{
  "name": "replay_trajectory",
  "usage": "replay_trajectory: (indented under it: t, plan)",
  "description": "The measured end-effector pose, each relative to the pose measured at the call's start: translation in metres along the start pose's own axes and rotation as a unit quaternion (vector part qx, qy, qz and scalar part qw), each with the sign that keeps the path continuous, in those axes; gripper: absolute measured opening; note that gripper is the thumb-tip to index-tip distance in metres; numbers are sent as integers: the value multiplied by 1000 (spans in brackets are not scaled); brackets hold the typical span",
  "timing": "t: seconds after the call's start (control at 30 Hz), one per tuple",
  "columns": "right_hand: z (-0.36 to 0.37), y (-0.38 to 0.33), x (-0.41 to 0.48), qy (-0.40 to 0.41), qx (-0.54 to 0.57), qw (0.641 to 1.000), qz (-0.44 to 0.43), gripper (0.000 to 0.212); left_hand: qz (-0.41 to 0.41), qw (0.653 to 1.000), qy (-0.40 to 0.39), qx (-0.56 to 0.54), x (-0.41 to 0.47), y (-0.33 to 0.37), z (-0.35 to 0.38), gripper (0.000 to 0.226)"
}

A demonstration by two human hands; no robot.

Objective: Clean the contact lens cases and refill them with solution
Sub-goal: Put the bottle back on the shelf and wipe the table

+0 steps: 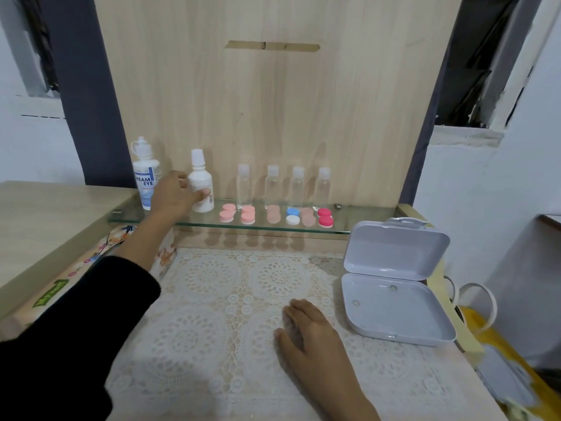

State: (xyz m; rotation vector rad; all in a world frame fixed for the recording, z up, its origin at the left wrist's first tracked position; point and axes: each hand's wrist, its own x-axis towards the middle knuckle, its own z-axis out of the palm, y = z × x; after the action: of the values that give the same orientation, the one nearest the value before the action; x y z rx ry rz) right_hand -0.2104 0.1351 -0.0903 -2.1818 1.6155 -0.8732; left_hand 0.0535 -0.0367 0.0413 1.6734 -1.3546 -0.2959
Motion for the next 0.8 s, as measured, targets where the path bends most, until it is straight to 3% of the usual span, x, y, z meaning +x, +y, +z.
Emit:
replay_trajectory:
  t: [0.1,0.3,0.47,0.63,0.8]
  plan:
    - [0,0,0,8,4,1000,0,49,-11,1000,-10,13,-6,-10,-25,60]
    - [1,-1,-2,19,0,1000,-4,48,12,969,-112,218,-24,-50,-78,11]
    - [0,-4,-2,24,-4,1000,-7,47,14,937,-132,322,-38,-62,-98,9]
    - [0,-5,-3,28,-15,999,-17,41,40,862,-168,477,-54,-75,-96,17]
    - [-2,-6,-4,30,-13,999,-26,34,69,880,-135,450,-62,-79,-91,13]
